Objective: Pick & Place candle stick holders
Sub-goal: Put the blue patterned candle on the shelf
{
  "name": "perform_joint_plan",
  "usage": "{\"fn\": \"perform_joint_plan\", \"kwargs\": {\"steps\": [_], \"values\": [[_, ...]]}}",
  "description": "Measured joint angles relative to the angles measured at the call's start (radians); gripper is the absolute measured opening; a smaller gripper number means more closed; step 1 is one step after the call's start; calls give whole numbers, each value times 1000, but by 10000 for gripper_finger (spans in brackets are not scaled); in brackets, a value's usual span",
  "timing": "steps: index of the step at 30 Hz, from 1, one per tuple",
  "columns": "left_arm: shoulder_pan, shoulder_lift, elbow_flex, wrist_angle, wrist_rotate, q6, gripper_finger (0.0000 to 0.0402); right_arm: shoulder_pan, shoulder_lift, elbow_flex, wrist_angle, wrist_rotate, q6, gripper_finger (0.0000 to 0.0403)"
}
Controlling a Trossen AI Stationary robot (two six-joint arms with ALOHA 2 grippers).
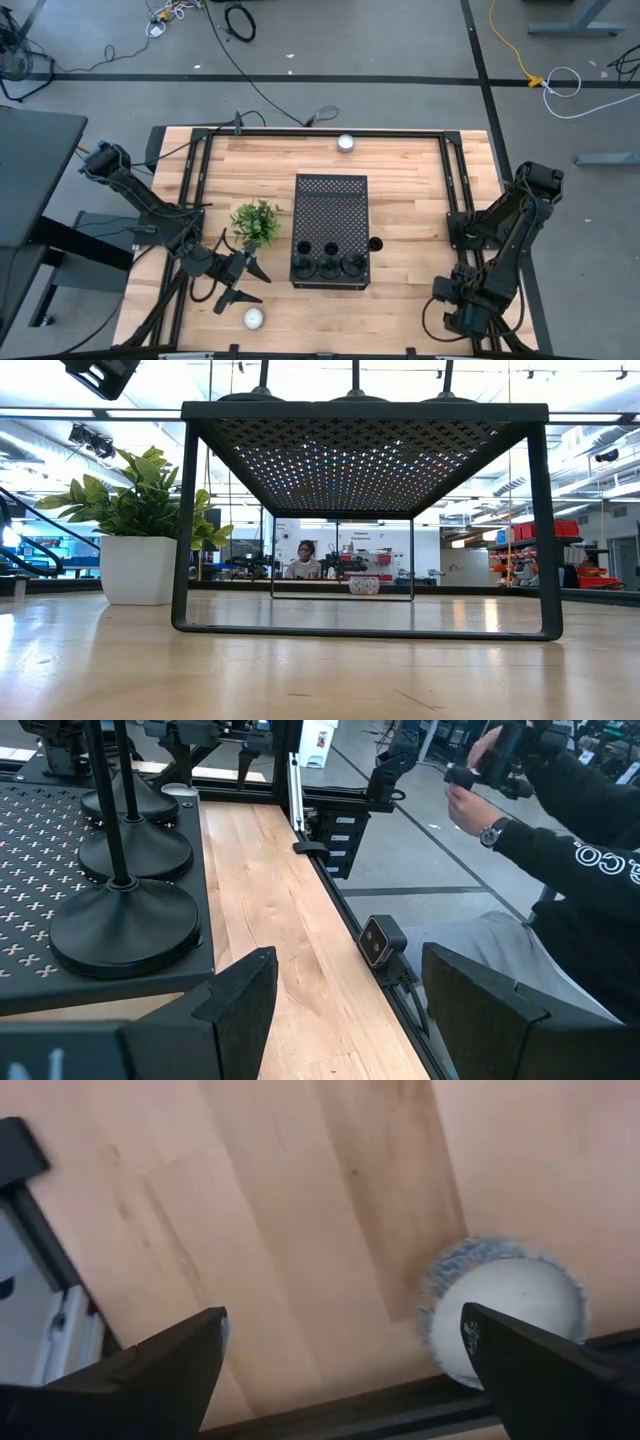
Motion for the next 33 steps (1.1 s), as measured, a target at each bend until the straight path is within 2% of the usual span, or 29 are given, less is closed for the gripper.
{"fn": "perform_joint_plan", "kwargs": {"steps": [4, 13, 23, 33], "values": [[0, 0, 0, 0, 0, 0, 248, 0, 0, 0, 0, 6, -2, 398], [0, 0, 0, 0, 0, 0, 248, 0, 0, 0, 22, 117, 29, 398], [0, 0, 0, 0, 0, 0, 248, 0, 0, 0, 61, 96, 195, 398], [0, 0, 0, 0, 0, 0, 248, 0, 0, -1, 91, 88, 271, 398]]}}
